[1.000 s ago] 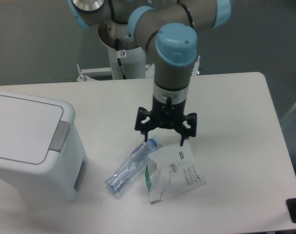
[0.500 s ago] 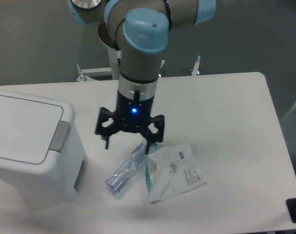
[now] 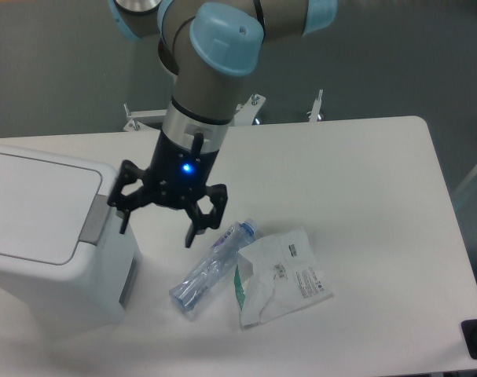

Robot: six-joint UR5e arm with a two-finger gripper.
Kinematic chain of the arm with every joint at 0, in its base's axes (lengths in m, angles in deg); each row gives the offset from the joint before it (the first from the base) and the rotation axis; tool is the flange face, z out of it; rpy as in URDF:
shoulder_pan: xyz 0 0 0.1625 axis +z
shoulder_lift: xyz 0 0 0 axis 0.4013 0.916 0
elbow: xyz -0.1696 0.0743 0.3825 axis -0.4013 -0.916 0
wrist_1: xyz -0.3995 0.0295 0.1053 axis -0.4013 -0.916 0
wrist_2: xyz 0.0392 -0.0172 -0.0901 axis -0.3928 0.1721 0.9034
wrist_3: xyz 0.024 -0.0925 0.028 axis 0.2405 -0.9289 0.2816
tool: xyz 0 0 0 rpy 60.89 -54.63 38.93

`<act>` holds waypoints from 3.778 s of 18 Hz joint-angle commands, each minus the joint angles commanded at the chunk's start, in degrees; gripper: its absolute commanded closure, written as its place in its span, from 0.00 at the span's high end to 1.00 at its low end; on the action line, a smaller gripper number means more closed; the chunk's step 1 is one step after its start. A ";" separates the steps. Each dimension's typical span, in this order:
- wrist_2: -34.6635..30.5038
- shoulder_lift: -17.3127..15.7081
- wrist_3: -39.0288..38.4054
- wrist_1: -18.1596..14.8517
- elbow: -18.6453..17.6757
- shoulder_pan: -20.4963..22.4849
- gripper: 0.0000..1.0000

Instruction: Open the trash can

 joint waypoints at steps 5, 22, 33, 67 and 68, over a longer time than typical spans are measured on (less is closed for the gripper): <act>-0.35 -0.80 -0.08 0.97 -2.20 -0.18 1.00; -0.26 1.22 -0.52 3.96 -3.26 -1.05 1.00; -0.26 1.40 -0.52 3.96 -3.44 -1.05 1.00; -8.41 3.59 16.77 4.83 -2.38 15.64 1.00; -11.31 4.29 19.40 4.83 -2.38 16.08 1.00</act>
